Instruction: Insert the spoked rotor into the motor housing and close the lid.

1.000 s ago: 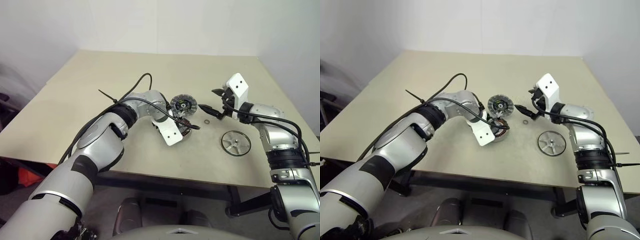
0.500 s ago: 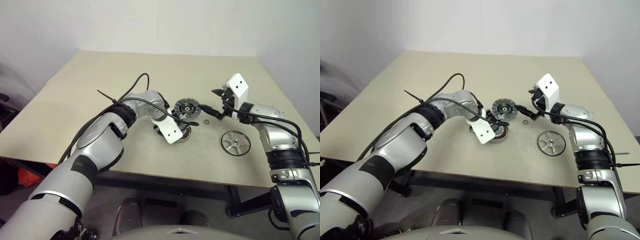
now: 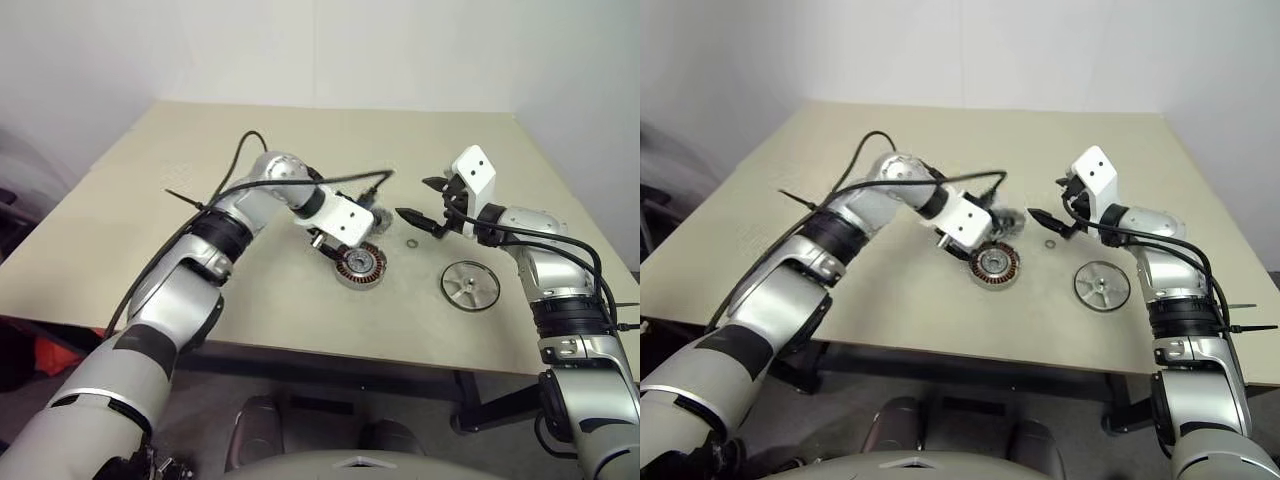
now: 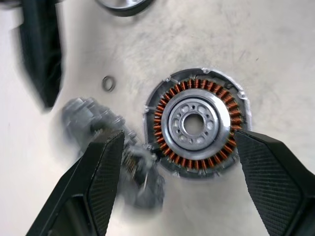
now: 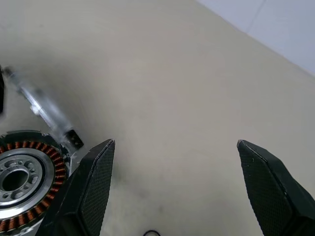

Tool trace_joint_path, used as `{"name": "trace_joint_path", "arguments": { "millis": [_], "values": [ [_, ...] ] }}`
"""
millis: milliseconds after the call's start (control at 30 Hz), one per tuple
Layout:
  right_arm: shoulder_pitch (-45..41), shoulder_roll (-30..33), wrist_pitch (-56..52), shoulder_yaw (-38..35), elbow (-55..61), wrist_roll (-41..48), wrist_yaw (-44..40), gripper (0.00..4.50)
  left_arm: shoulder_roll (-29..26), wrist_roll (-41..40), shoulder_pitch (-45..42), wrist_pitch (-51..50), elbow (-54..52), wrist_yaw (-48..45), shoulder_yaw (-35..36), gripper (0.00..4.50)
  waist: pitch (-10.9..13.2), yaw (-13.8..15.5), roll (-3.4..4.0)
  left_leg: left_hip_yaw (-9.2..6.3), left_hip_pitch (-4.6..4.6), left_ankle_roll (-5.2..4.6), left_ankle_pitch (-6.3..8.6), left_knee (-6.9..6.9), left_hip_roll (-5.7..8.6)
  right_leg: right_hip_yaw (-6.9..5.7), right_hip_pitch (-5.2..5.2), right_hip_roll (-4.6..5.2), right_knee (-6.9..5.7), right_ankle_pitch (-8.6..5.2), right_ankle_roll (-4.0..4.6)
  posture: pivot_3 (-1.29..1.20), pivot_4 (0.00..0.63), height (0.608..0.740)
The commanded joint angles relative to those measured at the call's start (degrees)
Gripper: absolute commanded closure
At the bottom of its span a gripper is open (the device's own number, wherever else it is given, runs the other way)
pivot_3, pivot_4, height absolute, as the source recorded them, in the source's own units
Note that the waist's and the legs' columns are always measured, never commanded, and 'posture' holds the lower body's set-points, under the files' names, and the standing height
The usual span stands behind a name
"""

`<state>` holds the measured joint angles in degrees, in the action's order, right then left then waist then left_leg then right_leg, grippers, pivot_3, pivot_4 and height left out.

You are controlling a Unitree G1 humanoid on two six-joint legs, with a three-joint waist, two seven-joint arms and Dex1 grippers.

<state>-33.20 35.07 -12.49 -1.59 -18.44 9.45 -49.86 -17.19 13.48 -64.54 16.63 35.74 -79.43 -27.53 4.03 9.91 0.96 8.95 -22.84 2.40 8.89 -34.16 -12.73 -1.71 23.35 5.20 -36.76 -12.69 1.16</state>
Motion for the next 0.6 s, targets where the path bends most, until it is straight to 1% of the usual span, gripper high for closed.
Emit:
{"name": "trace_joint_path", "arguments": {
  "millis": [33,167,367,500,600],
  "values": [
    [-2.21,0.19,1.41,-0.86,0.36,0.56,-0.07,0.0,-2.35,-2.46,1.25,-5.08,-5.96,-0.26,2.69,0.74,0.0,-0.03,0.0,0.0,0.0,0.0,0.0,0.0,0.0,0.0,0.0,0.0,0.0,0.0,0.0,0.0,0.0,0.74],
    [-2.58,0.04,1.66,-0.75,-0.06,0.47,-0.09,0.0,-4.93,-3.67,3.75,-9.57,-9.48,1.0,4.32,0.74,0.0,-0.33,0.0,0.02,-0.01,0.0,0.0,0.0,0.03,0.04,-0.01,0.02,0.02,0.0,0.0,0.0,0.0,0.74],
    [-1.65,0.58,1.54,-1.15,0.49,0.55,-0.02,0.0,-8.04,-7.59,4.47,-18.39,-11.16,6.51,11.36,0.74,0.01,-1.22,0.0,0.03,-0.04,0.01,0.0,0.01,0.02,0.03,0.0,0.01,0.05,0.0,-0.01,0.0,0.0,0.74],
    [0.53,1.25,1.47,-1.07,1.69,-0.08,0.53,0.0,-10.92,-11.57,2.83,-25.31,-8.42,14.9,20.65,0.74,0.01,-1.44,0.0,0.03,-0.03,0.02,0.0,0.04,0.02,0.02,0.01,-0.01,0.07,-0.01,-0.02,0.0,0.0,0.74],
    [1.83,1.44,0.96,-1.22,2.62,-0.28,1.32,0.0,-13.23,-13.42,2.55,-27.76,-6.15,22.13,26.27,0.74,0.02,-1.85,0.01,0.03,-0.03,0.02,0.0,0.05,0.01,0.03,0.05,-0.04,0.07,-0.02,-0.03,0.0,0.0,0.74]
  ]
}}
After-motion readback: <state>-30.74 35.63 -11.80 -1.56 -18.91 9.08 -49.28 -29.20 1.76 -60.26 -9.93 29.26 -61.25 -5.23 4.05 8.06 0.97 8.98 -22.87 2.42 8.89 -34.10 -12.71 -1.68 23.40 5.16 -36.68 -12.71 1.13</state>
